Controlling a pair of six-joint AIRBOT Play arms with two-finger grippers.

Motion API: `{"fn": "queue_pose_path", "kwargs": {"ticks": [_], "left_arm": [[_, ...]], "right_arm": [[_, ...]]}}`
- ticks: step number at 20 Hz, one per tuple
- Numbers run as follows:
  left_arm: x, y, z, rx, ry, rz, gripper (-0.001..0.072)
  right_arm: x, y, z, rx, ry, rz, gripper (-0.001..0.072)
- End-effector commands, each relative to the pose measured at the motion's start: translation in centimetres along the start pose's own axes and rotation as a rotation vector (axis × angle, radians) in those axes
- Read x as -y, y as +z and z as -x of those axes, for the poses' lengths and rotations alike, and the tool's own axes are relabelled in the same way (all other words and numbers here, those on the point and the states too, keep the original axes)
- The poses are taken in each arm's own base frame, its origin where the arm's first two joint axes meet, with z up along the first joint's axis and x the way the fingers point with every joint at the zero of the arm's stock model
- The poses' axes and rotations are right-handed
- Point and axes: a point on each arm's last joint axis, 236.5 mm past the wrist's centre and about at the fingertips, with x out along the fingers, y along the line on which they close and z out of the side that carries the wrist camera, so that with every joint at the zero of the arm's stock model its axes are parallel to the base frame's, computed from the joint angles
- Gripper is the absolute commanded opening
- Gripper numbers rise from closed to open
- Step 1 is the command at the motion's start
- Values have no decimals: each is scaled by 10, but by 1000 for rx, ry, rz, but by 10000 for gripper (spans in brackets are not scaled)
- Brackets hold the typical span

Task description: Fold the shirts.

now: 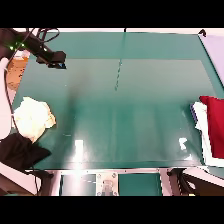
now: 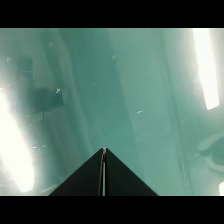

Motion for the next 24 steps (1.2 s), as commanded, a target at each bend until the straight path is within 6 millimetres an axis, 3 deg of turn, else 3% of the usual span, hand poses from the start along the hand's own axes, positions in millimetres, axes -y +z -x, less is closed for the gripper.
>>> {"fn": "queue_pose_path", "kwargs": {"ticks": [1,4,6,9,12,15,24], "left_arm": [[10,-4,22,16,-2,-1,23],[19,-30,36,-22,-4,42,22],[25,-63,36,-64,-9,80,22],[29,-134,22,-113,-6,172,22],[32,-212,3,-169,-2,253,22],[34,-249,-5,-202,0,298,24],[33,-246,-7,-182,2,300,24]], "right_arm": [[-112,-2,11,63,185,213,15],[-182,-60,-2,-11,227,448,13],[-204,-118,-21,-100,233,596,12],[-203,-208,-56,-187,237,769,12],[-188,-269,-78,-230,242,896,13],[-186,-295,-82,-263,243,972,14],[-186,-302,-82,-274,245,993,14]]}}
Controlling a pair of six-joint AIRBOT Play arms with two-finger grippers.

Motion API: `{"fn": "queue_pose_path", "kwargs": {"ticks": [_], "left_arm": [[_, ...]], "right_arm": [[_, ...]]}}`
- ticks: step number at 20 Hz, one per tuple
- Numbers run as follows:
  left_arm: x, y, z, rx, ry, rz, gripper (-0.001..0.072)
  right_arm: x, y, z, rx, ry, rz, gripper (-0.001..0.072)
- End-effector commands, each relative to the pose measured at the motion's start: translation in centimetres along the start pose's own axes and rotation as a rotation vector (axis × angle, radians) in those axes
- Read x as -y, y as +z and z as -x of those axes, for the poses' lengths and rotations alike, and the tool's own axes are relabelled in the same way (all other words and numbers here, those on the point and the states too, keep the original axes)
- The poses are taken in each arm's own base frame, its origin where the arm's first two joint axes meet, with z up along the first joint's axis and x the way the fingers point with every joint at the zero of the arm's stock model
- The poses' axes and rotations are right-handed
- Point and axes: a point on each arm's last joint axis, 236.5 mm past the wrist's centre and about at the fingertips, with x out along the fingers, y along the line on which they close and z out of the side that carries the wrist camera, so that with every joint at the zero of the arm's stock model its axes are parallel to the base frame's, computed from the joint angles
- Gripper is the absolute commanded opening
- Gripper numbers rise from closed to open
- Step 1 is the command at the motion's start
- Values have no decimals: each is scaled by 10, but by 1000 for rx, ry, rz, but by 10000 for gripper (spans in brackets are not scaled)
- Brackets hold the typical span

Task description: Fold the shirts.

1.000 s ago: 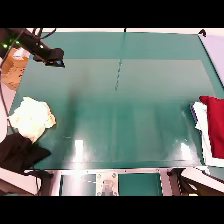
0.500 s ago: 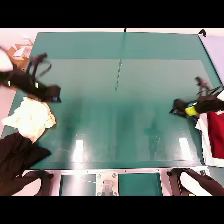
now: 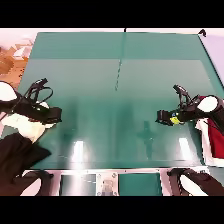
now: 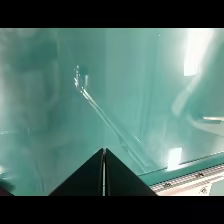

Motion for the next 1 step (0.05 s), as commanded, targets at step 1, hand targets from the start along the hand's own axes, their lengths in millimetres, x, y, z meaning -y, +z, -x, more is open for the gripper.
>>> {"fn": "queue_pose_path", "kwargs": {"ticks": [1], "left_arm": [[-1,0,-1,8,0,4,24]], "right_arm": [[-2,-1,-1,-2,1,6,14]]}}
